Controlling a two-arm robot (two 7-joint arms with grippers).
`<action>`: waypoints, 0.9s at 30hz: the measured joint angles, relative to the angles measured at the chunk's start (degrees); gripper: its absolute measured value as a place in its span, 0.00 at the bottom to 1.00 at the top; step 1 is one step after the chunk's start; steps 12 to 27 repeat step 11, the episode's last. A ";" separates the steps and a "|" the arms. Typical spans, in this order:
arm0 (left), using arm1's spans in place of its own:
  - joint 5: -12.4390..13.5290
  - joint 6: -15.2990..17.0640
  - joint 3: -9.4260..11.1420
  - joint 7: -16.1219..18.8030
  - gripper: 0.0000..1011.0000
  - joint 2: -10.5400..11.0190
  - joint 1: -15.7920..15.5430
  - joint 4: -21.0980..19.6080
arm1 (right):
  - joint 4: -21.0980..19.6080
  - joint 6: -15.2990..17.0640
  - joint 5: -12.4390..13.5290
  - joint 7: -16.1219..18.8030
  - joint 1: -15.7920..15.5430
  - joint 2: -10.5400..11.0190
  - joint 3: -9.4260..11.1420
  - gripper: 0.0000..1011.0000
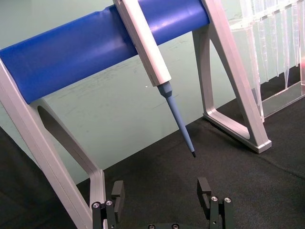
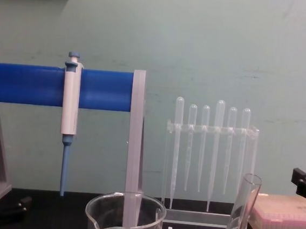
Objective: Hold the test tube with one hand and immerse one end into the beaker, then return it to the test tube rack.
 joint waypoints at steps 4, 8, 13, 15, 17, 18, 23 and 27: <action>0.00 0.00 0.00 0.00 0.99 0.00 0.00 0.00 | -0.04 0.09 -0.05 -0.19 0.01 0.02 0.00 0.99; 0.00 0.00 0.00 0.00 0.99 0.00 0.00 0.00 | -0.07 0.17 -0.09 -0.27 0.01 0.04 0.00 0.99; 0.00 0.00 0.00 0.00 0.99 0.00 0.00 0.00 | -0.09 0.19 -0.11 -0.29 0.02 0.05 0.00 0.99; 0.00 0.00 0.00 0.00 0.99 0.00 0.00 0.00 | -0.09 0.19 -0.11 -0.29 0.02 0.05 0.00 0.99; 0.00 0.00 0.00 0.00 0.99 0.00 0.00 0.00 | -0.09 0.19 -0.11 -0.29 0.02 0.05 0.00 0.99; 0.00 0.00 0.00 0.00 0.99 0.00 0.00 0.00 | -0.09 0.19 -0.11 -0.29 0.02 0.05 0.00 0.99; 0.00 0.00 0.00 0.00 0.99 0.00 0.00 0.00 | -0.09 0.19 -0.11 -0.29 0.02 0.05 0.00 0.99; 0.00 0.00 0.00 0.00 0.99 0.00 0.00 0.00 | -0.09 0.19 -0.11 -0.29 0.02 0.05 0.00 0.99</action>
